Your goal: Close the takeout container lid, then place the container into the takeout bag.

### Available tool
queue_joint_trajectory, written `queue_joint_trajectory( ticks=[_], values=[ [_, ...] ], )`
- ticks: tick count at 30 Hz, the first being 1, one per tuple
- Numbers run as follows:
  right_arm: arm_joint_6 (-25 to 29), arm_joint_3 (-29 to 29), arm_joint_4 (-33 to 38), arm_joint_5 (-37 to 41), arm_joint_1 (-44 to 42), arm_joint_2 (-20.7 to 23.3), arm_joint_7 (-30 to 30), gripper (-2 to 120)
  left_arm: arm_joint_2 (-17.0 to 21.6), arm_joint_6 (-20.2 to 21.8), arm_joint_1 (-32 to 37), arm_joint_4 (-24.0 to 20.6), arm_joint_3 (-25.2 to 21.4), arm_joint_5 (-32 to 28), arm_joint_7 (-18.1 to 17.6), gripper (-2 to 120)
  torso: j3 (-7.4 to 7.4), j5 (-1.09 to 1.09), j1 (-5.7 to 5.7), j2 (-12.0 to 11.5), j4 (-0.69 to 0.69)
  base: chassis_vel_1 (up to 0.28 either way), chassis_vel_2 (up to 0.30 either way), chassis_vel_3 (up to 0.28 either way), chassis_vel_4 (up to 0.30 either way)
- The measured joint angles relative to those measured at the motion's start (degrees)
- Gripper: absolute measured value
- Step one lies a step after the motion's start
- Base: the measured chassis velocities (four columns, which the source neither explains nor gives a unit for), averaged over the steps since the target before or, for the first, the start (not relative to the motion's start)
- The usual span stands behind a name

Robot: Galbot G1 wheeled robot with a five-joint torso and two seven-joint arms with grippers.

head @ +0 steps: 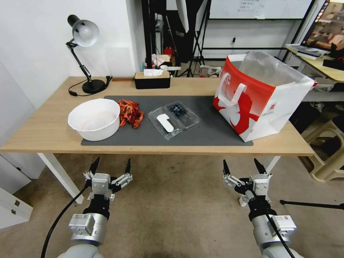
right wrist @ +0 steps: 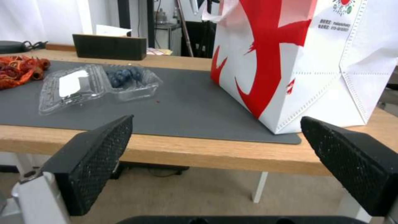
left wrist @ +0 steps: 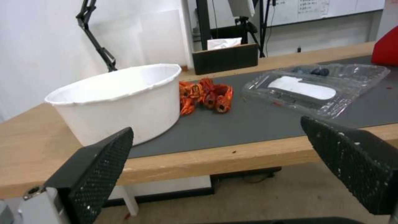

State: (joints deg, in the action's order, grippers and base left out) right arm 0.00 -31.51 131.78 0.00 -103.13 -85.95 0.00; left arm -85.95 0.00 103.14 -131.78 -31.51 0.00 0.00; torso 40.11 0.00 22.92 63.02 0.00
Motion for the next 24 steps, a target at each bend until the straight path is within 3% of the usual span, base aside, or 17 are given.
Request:
queue_joint_trajectory(
  ticks=[17,19,21,23,24],
  values=[
    [0.00,0.00,0.00,0.00,0.00,0.00,0.00,100,0.17,0.05,0.00,-0.04,0.17,-0.19,-0.23,100,0.00,0.00,0.00,0.00,0.00,0.000,0.000,0.000,0.000],
    [0.00,0.49,0.32,-0.49,-0.86,-0.23,0.08,100,2.99,1.52,-0.01,-1.47,3.21,-3.53,-4.05,100,0.00,0.01,0.00,0.00,0.01,0.000,0.000,0.000,0.000],
    [0.00,0.90,0.74,-1.03,-1.61,-0.47,0.24,100,3.84,2.01,0.00,-1.92,4.11,-4.55,-5.27,100,0.00,0.01,0.00,0.00,0.01,0.000,0.000,0.000,0.000],
    [-0.03,4.53,3.48,-4.98,-7.35,-2.47,1.30,100,7.82,4.24,-0.02,-3.97,8.44,-9.34,-10.76,100,0.00,-0.01,0.00,0.00,-0.01,0.000,0.000,0.000,0.000],
    [-0.03,4.53,3.48,-4.98,-7.35,-2.47,1.30,100,7.82,4.24,-0.02,-3.97,8.44,-9.34,-10.76,100,0.00,-0.01,0.00,0.00,-0.01,0.000,0.000,0.000,0.000]
  ],
)
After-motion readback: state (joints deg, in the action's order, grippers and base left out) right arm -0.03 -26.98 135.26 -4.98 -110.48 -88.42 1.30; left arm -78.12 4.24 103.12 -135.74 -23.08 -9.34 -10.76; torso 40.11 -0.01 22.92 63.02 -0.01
